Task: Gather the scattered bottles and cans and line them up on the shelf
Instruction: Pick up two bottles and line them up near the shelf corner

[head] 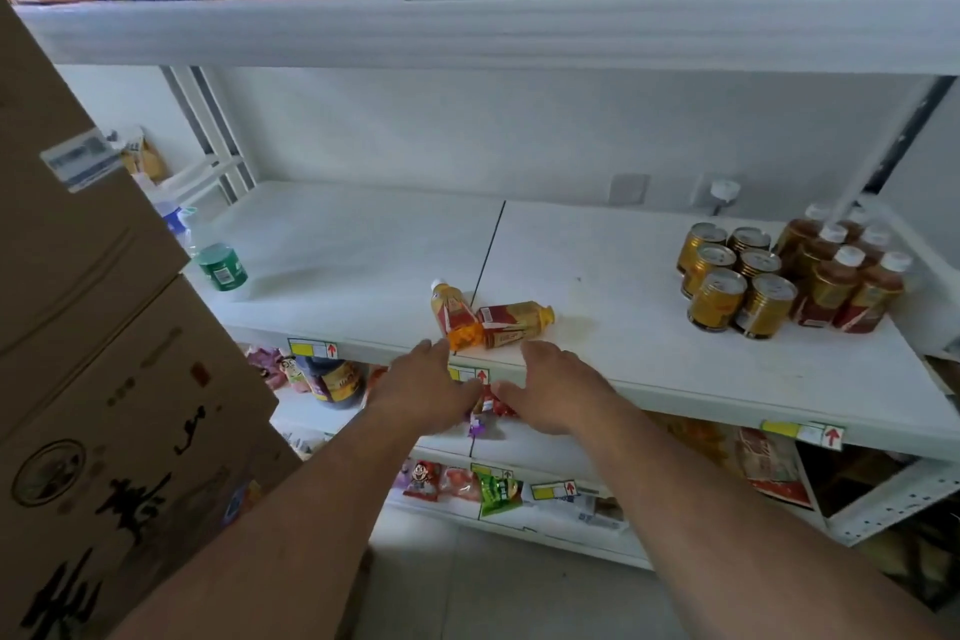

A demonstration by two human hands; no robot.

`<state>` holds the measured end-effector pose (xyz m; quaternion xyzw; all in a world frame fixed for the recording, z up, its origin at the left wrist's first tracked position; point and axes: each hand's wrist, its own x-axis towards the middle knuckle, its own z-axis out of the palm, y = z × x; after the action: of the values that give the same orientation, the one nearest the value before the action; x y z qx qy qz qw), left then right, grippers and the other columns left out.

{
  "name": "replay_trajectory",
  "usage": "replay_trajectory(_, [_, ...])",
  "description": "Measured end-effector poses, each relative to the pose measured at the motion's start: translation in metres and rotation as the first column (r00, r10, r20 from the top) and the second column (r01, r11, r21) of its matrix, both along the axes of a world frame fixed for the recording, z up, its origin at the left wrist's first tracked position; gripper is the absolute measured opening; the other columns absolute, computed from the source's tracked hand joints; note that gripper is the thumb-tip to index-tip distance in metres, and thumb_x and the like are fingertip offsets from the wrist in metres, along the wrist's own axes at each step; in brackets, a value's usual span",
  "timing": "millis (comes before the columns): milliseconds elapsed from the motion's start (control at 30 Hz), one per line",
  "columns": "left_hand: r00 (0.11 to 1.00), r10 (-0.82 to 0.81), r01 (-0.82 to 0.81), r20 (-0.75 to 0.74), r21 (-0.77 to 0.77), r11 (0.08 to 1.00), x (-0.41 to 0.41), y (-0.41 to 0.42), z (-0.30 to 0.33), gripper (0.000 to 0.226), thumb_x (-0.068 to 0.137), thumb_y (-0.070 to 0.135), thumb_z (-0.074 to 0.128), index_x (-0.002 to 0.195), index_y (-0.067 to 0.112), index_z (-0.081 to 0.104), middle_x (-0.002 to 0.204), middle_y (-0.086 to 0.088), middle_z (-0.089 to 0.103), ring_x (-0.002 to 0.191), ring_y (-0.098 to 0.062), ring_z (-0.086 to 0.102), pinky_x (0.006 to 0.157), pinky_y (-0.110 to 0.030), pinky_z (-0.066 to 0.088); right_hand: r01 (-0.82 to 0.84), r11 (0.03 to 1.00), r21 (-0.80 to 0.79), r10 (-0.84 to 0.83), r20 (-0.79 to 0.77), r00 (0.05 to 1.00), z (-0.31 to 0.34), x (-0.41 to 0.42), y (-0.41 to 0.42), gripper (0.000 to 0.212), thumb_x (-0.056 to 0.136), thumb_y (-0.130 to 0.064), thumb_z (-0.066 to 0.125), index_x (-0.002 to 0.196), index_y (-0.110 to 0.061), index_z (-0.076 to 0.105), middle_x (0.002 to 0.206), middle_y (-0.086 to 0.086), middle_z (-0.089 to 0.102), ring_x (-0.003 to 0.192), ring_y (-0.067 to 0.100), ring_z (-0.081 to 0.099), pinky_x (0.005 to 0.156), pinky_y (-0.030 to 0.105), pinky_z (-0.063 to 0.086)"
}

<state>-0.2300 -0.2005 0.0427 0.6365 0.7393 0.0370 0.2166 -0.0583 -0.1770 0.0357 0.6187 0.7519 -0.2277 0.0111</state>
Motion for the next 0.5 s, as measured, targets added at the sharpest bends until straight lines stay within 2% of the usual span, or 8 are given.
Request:
replay_trajectory(67, [1.0, 0.004, -0.004, -0.011, -0.004, 1.0, -0.002, 0.014, -0.004, 0.08, 0.089, 0.06, 0.051, 0.155, 0.021, 0.027, 0.157, -0.003, 0.033, 0.142, -0.029, 0.033, 0.11, -0.043, 0.035, 0.008, 1.0, -0.012, -0.008, -0.001, 1.0, -0.006, -0.002, 0.016, 0.076, 0.097, -0.06, 0.049, 0.155, -0.014, 0.031, 0.157, 0.009, 0.04, 0.135, 0.03, 0.045, 0.107, 0.045, 0.044])
replay_trajectory(167, [1.0, 0.012, -0.011, 0.011, -0.016, 1.0, -0.005, 0.034, -0.008, 0.075, 0.09, 0.058, 0.053, 0.152, 0.022, 0.032, 0.153, -0.004, 0.039, 0.138, -0.028, 0.038, 0.106, -0.042, 0.038, 0.05, 0.998, -0.034, -0.051, -0.031, 0.998, -0.015, -0.006, 0.037, 0.074, 0.095, -0.06, 0.051, 0.152, -0.015, 0.036, 0.152, 0.009, 0.046, 0.13, 0.03, 0.051, 0.104, 0.044, 0.047])
replay_trajectory(233, [0.998, 0.042, -0.041, 0.04, -0.013, 0.999, -0.009, 0.052, -0.012, 0.072, 0.09, 0.061, 0.052, 0.149, 0.023, 0.037, 0.149, -0.004, 0.043, 0.134, -0.028, 0.043, 0.104, -0.041, 0.039, 0.116, 0.99, -0.075, -0.123, -0.104, 0.987, -0.018, -0.01, 0.051, 0.07, 0.095, -0.061, 0.053, 0.147, -0.015, 0.043, 0.143, 0.009, 0.054, 0.123, 0.029, 0.056, 0.096, 0.04, 0.049])
replay_trajectory(300, [0.991, 0.093, -0.091, 0.096, -0.026, 0.996, -0.015, 0.071, -0.017, 0.069, 0.087, 0.067, 0.05, 0.142, 0.025, 0.046, 0.141, -0.005, 0.051, 0.124, -0.028, 0.052, 0.101, -0.04, 0.044, 0.224, 0.96, -0.171, -0.258, -0.218, 0.941, -0.017, -0.016, 0.068, 0.06, 0.096, -0.058, 0.052, 0.138, -0.015, 0.053, 0.125, 0.008, 0.064, 0.111, 0.027, 0.063, 0.082, 0.034, 0.048])
replay_trajectory(333, [0.984, 0.122, -0.119, 0.129, -0.036, 0.992, -0.018, 0.082, -0.02, 0.068, 0.087, 0.069, 0.049, 0.137, 0.024, 0.05, 0.135, -0.007, 0.055, 0.117, -0.028, 0.057, 0.097, -0.038, 0.046, 0.284, 0.931, -0.229, -0.341, -0.274, 0.899, -0.017, -0.019, 0.076, 0.055, 0.098, -0.056, 0.05, 0.131, -0.014, 0.059, 0.114, 0.008, 0.065, 0.105, 0.027, 0.064, 0.079, 0.033, 0.048])
replay_trajectory(400, [0.962, 0.195, -0.184, 0.189, -0.073, 0.98, -0.023, 0.103, -0.024, 0.068, 0.092, 0.065, 0.047, 0.136, 0.013, 0.05, 0.127, -0.011, 0.059, 0.11, -0.028, 0.059, 0.086, -0.031, 0.043, 0.399, 0.844, -0.358, -0.52, -0.365, 0.773, -0.019, -0.024, 0.094, 0.048, 0.101, -0.053, 0.047, 0.114, -0.01, 0.062, 0.103, 0.009, 0.062, 0.103, 0.029, 0.065, 0.086, 0.038, 0.054])
replay_trajectory(433, [0.942, 0.249, -0.23, 0.226, -0.107, 0.967, -0.027, 0.114, -0.025, 0.068, 0.094, 0.062, 0.047, 0.135, 0.007, 0.05, 0.12, -0.012, 0.059, 0.105, -0.027, 0.059, 0.081, -0.03, 0.042, 0.448, 0.775, -0.446, -0.621, -0.402, 0.673, -0.021, -0.026, 0.102, 0.044, 0.101, -0.053, 0.049, 0.107, -0.011, 0.059, 0.103, 0.009, 0.061, 0.103, 0.029, 0.066, 0.09, 0.041, 0.057])
replay_trajectory(500, [0.874, 0.361, -0.318, 0.326, -0.179, 0.931, -0.034, 0.137, -0.031, 0.065, 0.094, 0.059, 0.047, 0.122, 0.001, 0.055, 0.098, -0.008, 0.059, 0.087, -0.023, 0.06, 0.074, -0.033, 0.049, 0.5, 0.613, -0.612, -0.788, -0.425, 0.445, -0.028, -0.033, 0.114, 0.04, 0.098, -0.054, 0.057, 0.1, -0.014, 0.057, 0.104, 0.009, 0.061, 0.098, 0.027, 0.068, 0.087, 0.042, 0.061])
